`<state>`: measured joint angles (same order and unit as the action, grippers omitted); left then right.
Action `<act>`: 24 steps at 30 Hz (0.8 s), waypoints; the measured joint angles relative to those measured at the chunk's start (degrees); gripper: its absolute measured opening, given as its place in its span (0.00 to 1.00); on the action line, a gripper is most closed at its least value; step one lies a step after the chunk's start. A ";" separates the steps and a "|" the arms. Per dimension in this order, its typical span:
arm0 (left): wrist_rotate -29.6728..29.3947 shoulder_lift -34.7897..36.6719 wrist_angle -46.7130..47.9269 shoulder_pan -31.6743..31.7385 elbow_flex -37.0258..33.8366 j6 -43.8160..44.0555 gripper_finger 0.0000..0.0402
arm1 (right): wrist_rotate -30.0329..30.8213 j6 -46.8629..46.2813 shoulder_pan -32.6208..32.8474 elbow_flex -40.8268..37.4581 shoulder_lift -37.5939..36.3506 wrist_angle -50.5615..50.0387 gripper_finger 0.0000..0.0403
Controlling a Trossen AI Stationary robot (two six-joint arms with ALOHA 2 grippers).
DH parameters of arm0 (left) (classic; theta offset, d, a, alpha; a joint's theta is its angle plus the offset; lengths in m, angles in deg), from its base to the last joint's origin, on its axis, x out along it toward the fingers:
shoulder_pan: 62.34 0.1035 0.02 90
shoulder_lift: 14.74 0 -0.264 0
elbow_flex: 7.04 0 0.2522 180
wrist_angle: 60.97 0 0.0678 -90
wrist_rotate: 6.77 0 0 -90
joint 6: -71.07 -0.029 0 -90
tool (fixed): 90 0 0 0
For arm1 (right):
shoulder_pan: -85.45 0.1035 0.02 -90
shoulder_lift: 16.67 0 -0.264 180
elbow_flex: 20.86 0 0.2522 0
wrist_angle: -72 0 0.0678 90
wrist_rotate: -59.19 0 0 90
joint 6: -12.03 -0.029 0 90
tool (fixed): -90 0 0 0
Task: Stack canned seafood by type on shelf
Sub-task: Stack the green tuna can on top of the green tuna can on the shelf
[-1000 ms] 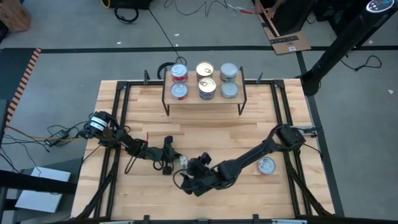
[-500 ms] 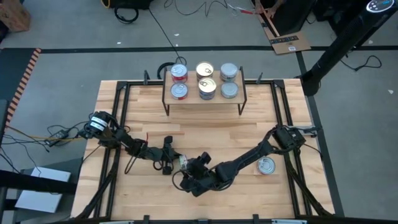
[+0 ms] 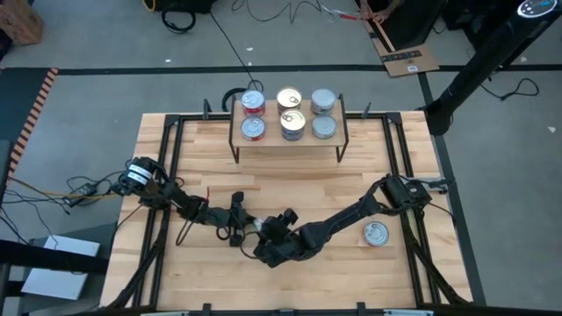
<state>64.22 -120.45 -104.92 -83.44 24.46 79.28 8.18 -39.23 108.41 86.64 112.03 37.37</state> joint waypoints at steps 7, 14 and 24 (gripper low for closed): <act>0.00 0.00 0.02 0.00 0.00 0.00 0.00 | 0.42 5.30 0.15 0.00 -0.23 -1.91 0.53; 0.00 0.00 0.02 0.00 -0.02 0.00 0.00 | -1.53 20.92 0.62 -0.03 -1.04 -2.39 0.35; 0.00 0.00 0.04 0.00 -0.02 0.00 0.00 | 12.96 32.39 3.21 0.02 -15.27 -21.70 0.35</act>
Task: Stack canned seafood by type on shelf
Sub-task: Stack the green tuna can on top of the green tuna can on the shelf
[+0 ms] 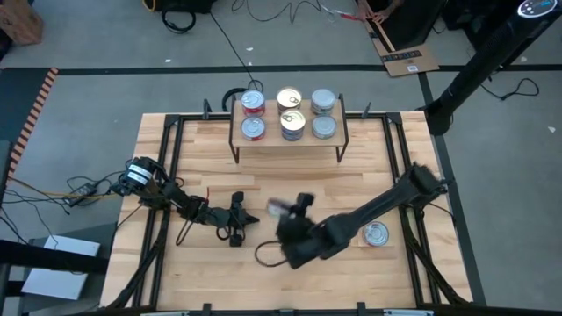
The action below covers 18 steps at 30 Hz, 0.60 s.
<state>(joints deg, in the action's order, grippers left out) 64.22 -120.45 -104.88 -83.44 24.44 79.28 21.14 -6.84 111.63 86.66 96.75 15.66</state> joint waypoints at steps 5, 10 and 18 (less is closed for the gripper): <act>0.00 0.00 0.00 0.00 0.00 0.00 0.00 | 12.35 6.61 -1.41 0.04 -8.50 -13.07 0.35; 0.00 0.00 0.00 0.00 0.00 0.00 0.00 | 19.84 13.06 -5.02 0.04 -12.86 -22.64 0.35; 0.00 0.00 0.00 0.00 0.00 -0.02 0.00 | 19.39 13.95 -14.81 -0.02 -14.01 -34.59 0.35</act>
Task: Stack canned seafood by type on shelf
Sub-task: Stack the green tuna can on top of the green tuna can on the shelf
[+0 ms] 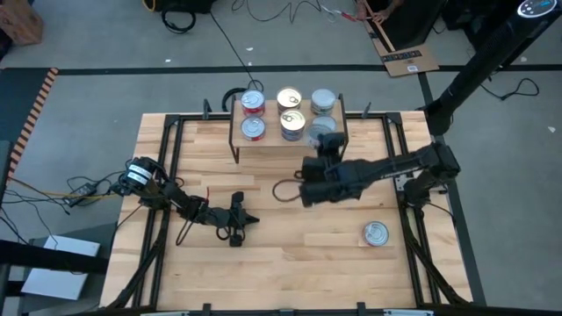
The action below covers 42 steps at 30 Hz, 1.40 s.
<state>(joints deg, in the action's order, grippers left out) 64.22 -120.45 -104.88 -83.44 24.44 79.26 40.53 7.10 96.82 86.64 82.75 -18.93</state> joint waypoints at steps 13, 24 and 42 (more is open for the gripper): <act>0.00 0.00 0.00 0.00 0.00 -0.12 0.00 | -2.31 1.34 -9.91 -10.57 -0.33 2.20 0.35; 0.00 0.00 -0.04 0.00 0.00 -0.20 0.00 | -5.31 10.11 -16.24 -13.84 -0.77 12.96 0.35; -0.02 0.00 -0.04 0.00 0.00 -0.20 0.00 | -10.58 9.50 -19.42 -13.86 -0.89 17.42 0.69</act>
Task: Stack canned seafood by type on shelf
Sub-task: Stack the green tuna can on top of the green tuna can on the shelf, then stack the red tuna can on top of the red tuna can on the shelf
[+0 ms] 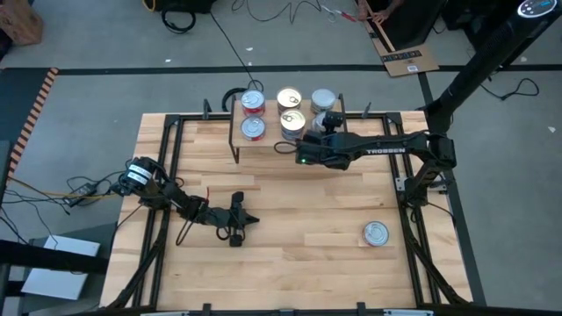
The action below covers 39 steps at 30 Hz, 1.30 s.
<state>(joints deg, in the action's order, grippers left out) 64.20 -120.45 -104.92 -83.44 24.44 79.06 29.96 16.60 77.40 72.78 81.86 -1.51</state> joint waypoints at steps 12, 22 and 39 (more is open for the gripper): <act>0.00 0.00 0.00 0.00 0.00 0.00 0.00 | -1.25 2.91 -0.30 0.00 -0.30 6.64 0.74; 0.00 0.00 0.00 0.00 0.00 0.00 0.00 | -4.07 0.35 -2.40 0.00 -0.57 10.16 0.71; 0.00 0.00 0.07 0.00 0.00 0.15 0.00 | -9.04 -1.24 -3.88 1.66 -2.29 16.26 0.71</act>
<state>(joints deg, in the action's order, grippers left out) 64.20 -120.45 -104.86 -83.44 24.44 79.22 20.92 15.36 73.52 74.44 79.57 14.75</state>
